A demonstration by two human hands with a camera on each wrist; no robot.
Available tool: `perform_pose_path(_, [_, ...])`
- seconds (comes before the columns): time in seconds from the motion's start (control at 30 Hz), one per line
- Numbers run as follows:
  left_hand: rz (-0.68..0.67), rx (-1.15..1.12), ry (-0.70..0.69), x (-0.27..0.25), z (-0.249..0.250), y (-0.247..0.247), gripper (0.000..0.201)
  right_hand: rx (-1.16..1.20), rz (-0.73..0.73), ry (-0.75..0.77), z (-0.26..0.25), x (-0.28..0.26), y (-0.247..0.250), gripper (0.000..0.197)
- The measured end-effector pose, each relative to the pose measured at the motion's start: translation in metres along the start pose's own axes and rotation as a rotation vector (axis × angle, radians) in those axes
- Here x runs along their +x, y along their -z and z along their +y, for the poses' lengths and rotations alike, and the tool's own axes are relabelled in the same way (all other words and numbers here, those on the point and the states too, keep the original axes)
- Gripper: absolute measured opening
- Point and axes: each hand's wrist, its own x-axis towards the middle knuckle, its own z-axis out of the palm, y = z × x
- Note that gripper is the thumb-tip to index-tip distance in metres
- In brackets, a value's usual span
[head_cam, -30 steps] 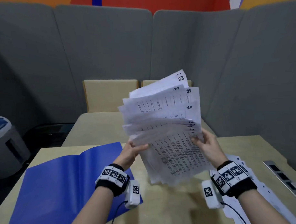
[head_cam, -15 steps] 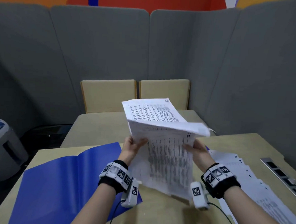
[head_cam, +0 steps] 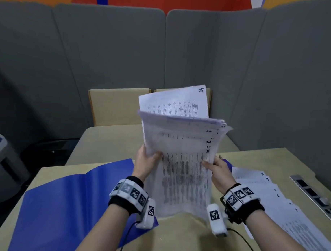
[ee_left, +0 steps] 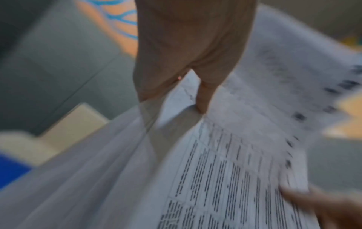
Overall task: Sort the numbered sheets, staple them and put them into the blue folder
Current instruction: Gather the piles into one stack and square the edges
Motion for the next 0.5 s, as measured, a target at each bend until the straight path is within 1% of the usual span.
perform_pose_path(0.07, [0.06,0.123,-0.069,-0.007,0.005,-0.006,0.064,-0.042,0.06,0.012,0.004,0.003,-0.005,0.019])
perform_pose_path(0.1, [0.043,0.078,-0.066,-0.008,0.008,-0.007,0.067,-0.025,0.075,0.01,0.004,0.005,-0.005,0.019])
perform_pose_path(0.13, [0.002,-0.007,-0.069,-0.011,0.013,-0.006,0.071,0.007,0.086,-0.008,0.003,0.007,-0.003,0.02])
perform_pose_path(0.17, [-0.064,-0.064,-0.079,-0.011,0.018,-0.002,0.077,0.056,0.065,-0.04,0.001,0.01,0.001,0.021])
perform_pose_path(0.2, [-0.113,-0.071,-0.109,-0.01,0.022,0.002,0.084,0.094,0.038,-0.073,0.0,0.013,0.007,0.025])
perform_pose_path(0.23, [-0.153,-0.019,-0.14,-0.008,0.025,0.007,0.088,0.111,0.006,-0.102,-0.002,0.015,0.011,0.028])
perform_pose_path(0.27, [-0.189,0.063,-0.186,-0.006,0.026,0.011,0.089,0.105,-0.02,-0.127,-0.002,0.015,0.014,0.03])
perform_pose_path(0.33, [-0.205,0.263,-0.29,-0.007,0.028,0.012,0.081,0.105,-0.05,-0.15,0.002,0.013,0.015,0.031])
perform_pose_path(0.37, [-0.21,0.297,-0.32,-0.01,0.029,0.009,0.076,0.12,-0.049,-0.153,0.005,0.012,0.013,0.033])
perform_pose_path(0.43, [-0.249,0.251,-0.378,-0.016,0.035,0.001,0.067,0.178,-0.055,-0.166,0.012,0.01,0.012,0.035])
perform_pose_path(0.47, [-0.27,0.234,-0.39,-0.019,0.037,-0.002,0.068,0.209,-0.073,-0.182,0.017,0.009,0.013,0.035])
perform_pose_path(0.5, [-0.291,0.217,-0.38,-0.02,0.038,-0.004,0.073,0.222,-0.087,-0.199,0.021,0.008,0.015,0.038])
